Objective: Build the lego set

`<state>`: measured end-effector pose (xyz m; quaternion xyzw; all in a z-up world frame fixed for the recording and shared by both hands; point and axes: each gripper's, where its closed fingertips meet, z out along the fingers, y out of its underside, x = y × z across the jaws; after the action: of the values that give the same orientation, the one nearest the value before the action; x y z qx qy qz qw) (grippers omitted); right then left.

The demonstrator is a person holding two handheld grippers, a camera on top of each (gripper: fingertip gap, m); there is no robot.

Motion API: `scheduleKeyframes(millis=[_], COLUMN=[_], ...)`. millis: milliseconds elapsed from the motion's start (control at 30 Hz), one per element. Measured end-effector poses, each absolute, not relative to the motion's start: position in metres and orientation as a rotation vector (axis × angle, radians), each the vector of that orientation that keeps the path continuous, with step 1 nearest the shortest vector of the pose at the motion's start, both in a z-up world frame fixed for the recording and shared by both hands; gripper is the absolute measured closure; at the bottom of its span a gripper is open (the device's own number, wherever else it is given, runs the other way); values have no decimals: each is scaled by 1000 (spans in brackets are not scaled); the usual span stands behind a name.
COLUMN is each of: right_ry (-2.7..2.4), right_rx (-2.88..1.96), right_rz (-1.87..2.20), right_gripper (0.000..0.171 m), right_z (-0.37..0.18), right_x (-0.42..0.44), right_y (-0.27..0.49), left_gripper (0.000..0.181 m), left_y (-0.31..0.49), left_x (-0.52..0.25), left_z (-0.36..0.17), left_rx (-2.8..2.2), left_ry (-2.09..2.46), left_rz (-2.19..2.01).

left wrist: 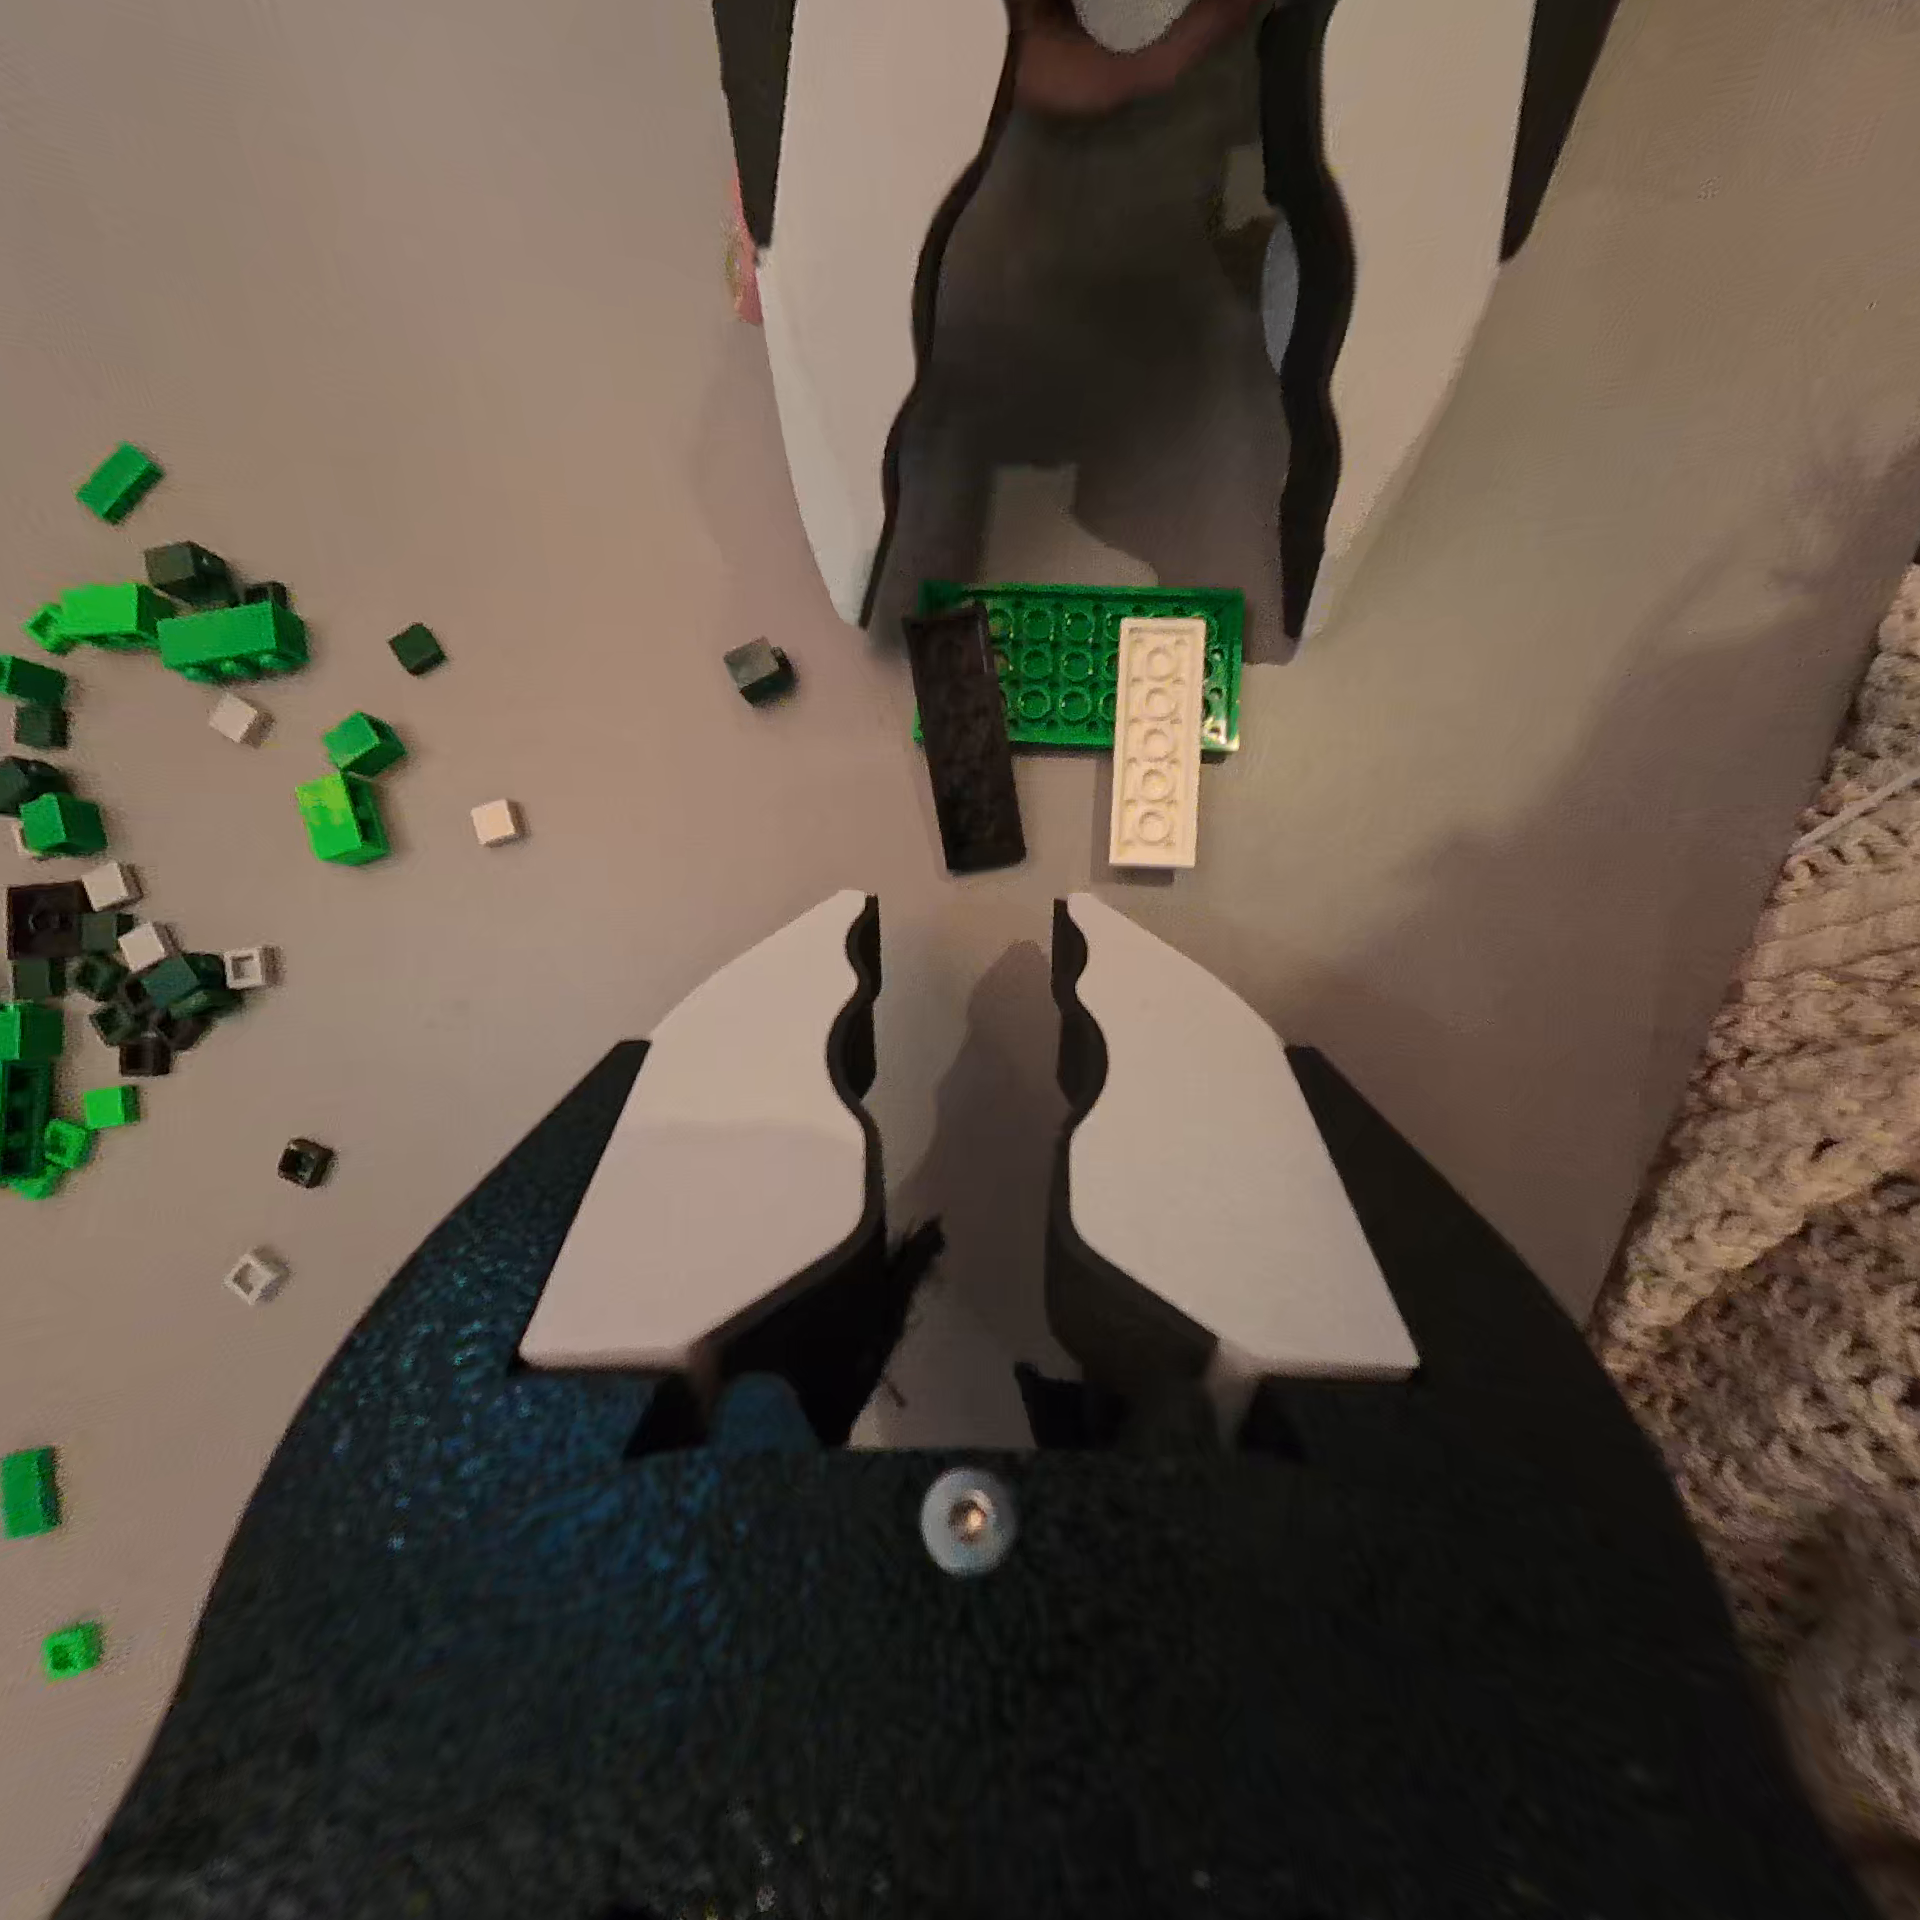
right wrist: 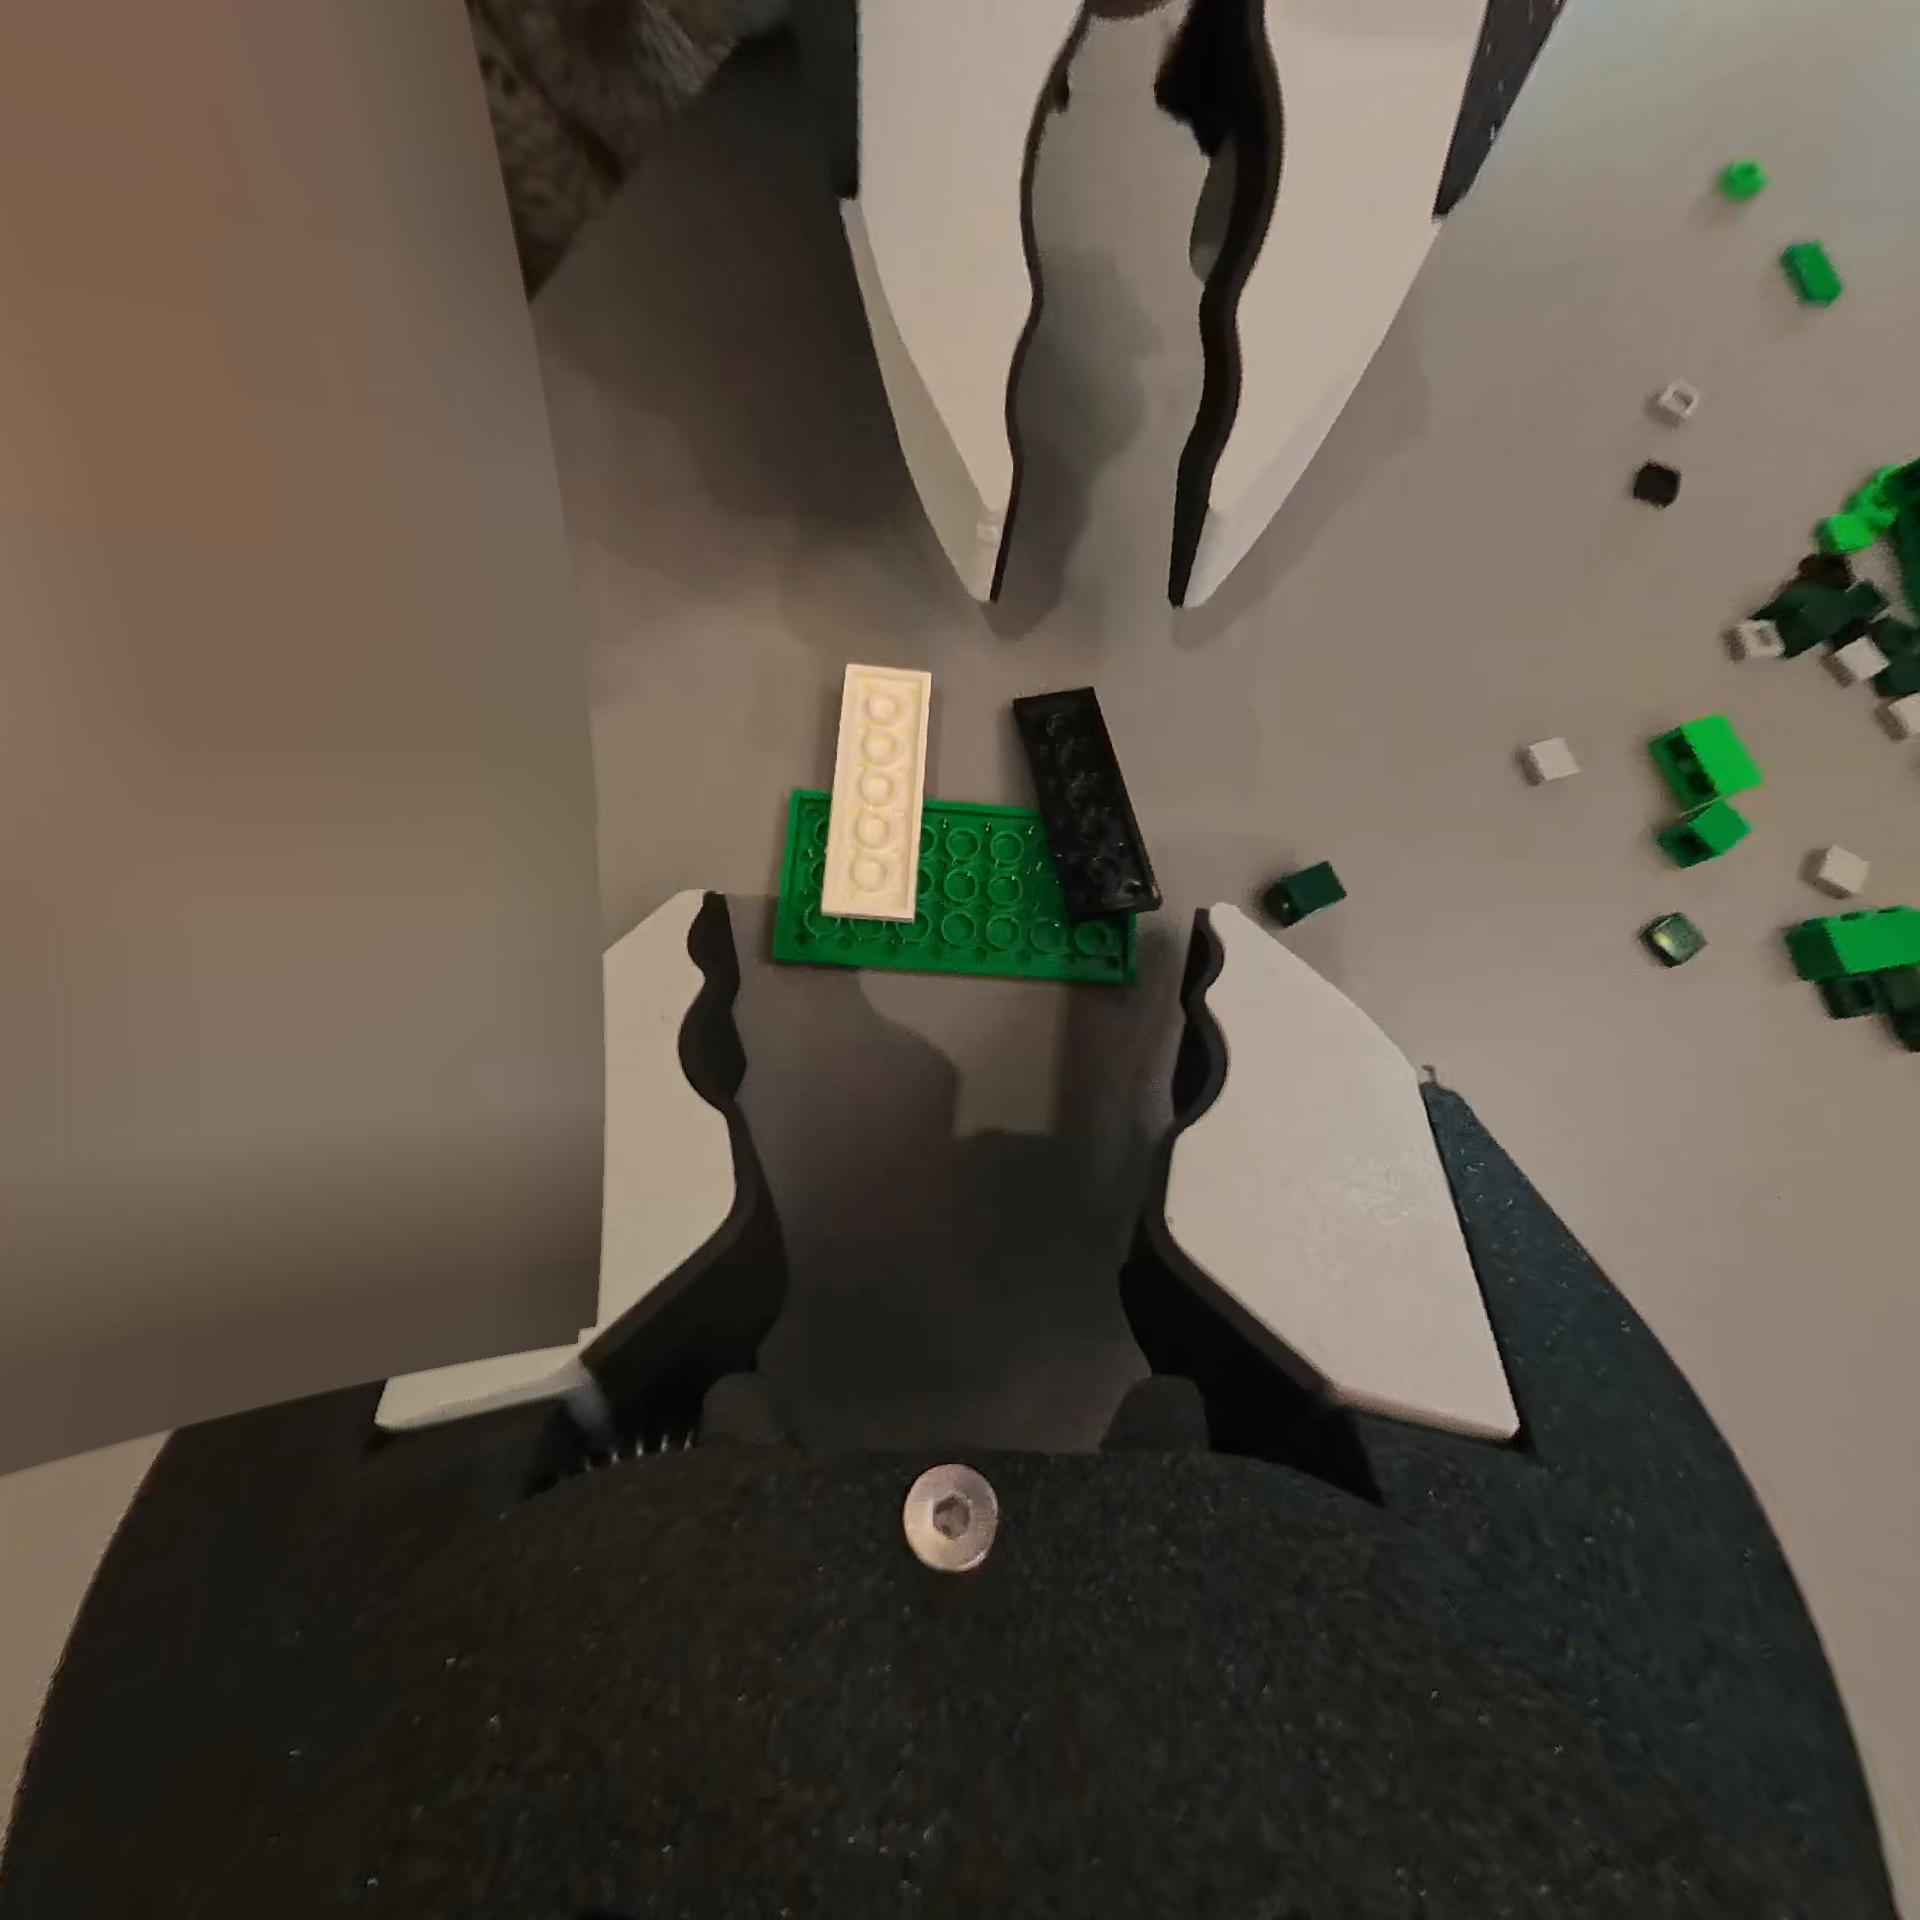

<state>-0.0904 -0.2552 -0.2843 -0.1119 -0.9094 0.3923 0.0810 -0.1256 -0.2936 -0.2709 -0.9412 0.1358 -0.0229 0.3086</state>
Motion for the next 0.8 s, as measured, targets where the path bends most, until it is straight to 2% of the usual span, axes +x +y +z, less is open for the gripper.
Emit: scheduleKeyframes(millis=[33,233,333,633,800], right_ry=[-2731,-2722,-2707,-2639,-2539], right_rx=[-382,-521,-538,-588,-647], right_rz=[1173,1105,1108,1164,1210], right_gripper=[88,90,104,105,105], right_z=[-286,-289,-288,-284,-275], right_x=[-90,-89,-91,-94,-99], right_y=[-257,-259,-258,-248,-235], left_gripper=[150,152,153,147,142], left_y=[-295,-302,-304,-293,-286], left_x=[-126,-120,-117,-121,-121], left_z=[-271,-268,-268,-264,-266], left_rx=[-2487,-2416,-2384,-2264,-2208], left_ry=[351,335,337,433,315], left_rz=[-59,-66,-74,67,-11])
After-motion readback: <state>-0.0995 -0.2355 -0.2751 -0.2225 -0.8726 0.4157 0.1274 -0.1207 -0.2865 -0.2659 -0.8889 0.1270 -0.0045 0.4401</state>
